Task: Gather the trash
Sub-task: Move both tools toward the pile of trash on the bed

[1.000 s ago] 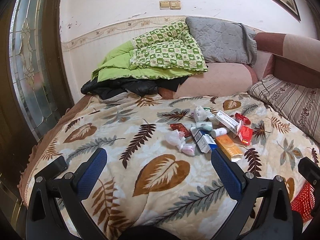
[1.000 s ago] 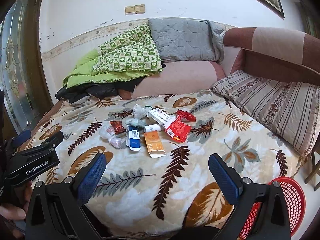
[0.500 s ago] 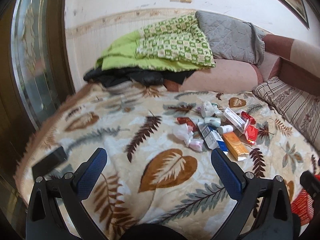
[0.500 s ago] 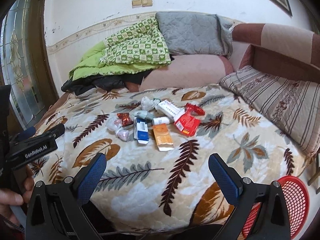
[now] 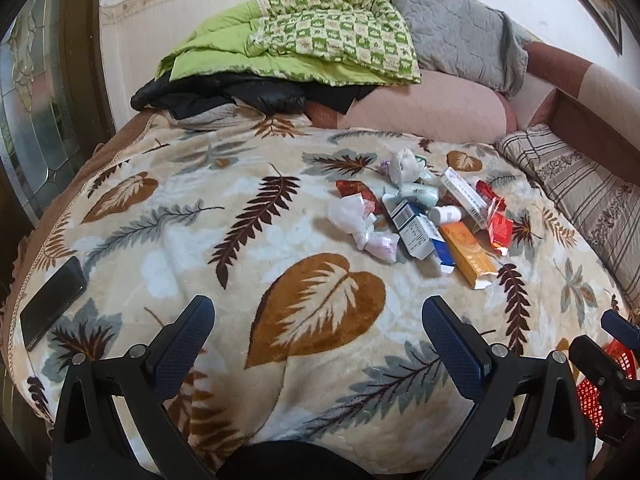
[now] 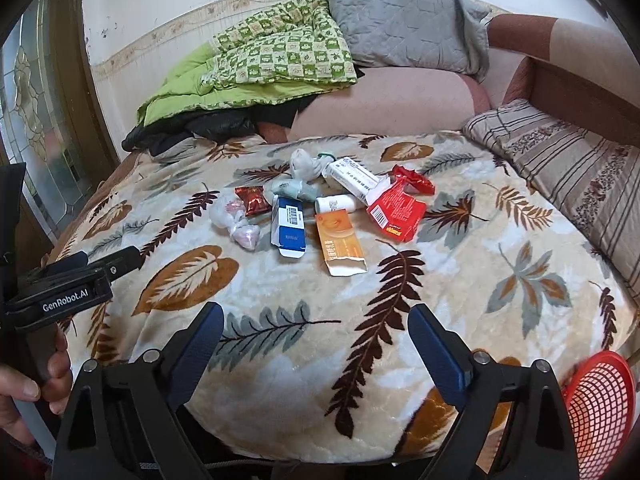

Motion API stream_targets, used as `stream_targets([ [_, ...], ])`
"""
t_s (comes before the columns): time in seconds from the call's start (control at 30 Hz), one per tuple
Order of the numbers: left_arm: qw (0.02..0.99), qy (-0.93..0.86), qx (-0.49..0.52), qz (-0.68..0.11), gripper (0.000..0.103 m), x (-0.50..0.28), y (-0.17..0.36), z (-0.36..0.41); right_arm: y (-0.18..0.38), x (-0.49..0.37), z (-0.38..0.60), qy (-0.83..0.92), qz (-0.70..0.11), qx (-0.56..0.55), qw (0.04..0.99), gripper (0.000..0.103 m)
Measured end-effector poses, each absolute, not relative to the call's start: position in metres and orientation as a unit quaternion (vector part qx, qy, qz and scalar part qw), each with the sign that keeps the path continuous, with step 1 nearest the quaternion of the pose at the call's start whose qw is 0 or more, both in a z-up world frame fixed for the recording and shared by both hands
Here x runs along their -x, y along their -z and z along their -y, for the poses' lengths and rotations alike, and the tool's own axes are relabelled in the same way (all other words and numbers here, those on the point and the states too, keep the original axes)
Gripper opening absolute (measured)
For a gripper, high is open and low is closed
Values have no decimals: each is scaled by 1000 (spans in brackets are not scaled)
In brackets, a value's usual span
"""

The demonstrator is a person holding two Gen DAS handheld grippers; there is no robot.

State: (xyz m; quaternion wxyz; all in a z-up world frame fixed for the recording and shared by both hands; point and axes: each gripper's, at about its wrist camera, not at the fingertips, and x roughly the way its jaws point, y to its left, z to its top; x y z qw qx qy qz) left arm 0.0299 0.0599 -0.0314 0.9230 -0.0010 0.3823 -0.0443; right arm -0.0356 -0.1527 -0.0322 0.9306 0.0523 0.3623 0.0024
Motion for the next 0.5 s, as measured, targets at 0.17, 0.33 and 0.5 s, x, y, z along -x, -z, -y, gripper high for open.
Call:
stream_targets([
  [0.17,921,38,-11,-388,103,-36,36,-57,36,27,148,-7,-366,-48,929,96],
  [0.33,922,35,-19,-385,103,-41,38,-53,41,17,146,-11,-371,-45,927,95],
  [0.5,923,37,-18,-383,103,-46,39,-49,44,6,150,-9,-375,-42,926,94],
])
